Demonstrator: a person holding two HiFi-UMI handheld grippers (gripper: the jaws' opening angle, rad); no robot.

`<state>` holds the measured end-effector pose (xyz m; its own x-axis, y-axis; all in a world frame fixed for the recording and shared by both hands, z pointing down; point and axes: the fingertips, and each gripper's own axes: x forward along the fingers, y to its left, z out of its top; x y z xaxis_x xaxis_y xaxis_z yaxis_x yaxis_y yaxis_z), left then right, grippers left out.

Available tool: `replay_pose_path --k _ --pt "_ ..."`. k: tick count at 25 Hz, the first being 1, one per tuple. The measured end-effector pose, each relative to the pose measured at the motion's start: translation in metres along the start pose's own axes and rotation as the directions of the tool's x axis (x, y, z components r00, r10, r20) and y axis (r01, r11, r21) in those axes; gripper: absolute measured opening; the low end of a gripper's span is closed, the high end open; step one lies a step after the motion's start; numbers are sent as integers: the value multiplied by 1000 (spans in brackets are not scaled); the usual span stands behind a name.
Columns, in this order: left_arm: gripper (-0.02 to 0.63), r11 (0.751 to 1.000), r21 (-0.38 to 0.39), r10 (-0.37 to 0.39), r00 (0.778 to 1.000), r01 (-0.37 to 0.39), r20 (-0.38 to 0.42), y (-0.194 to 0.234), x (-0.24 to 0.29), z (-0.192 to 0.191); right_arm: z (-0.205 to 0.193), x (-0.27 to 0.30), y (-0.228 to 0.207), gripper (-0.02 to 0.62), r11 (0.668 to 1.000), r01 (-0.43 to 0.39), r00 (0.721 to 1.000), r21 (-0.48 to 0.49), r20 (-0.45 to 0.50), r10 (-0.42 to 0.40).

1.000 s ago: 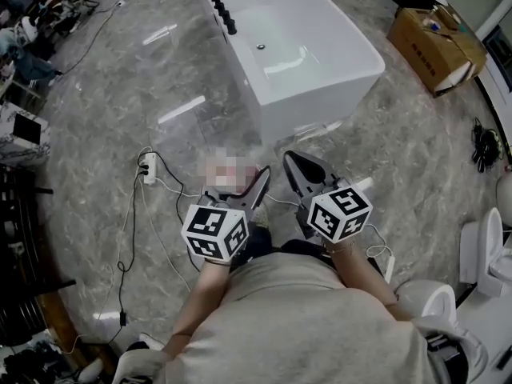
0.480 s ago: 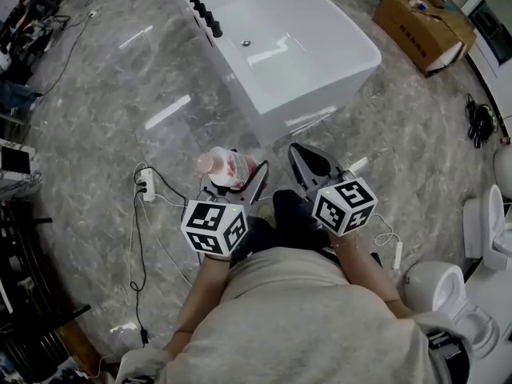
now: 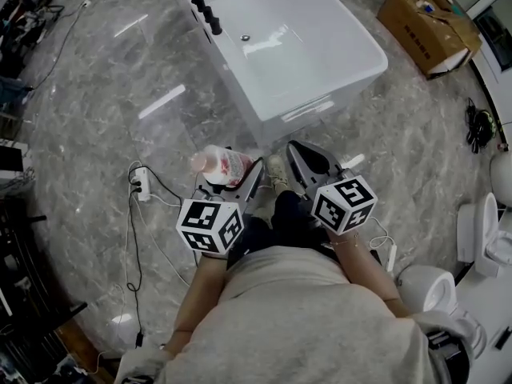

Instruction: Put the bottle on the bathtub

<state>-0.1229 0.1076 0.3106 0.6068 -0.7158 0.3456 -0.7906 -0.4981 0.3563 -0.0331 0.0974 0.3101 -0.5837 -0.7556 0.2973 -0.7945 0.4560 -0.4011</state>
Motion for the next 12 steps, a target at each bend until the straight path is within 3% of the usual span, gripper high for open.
replay_pose_path --k 12 --pt "295 999 -13 51 998 -51 -41 53 118 40 49 93 -89 -2 999 -53 996 5 -67 54"
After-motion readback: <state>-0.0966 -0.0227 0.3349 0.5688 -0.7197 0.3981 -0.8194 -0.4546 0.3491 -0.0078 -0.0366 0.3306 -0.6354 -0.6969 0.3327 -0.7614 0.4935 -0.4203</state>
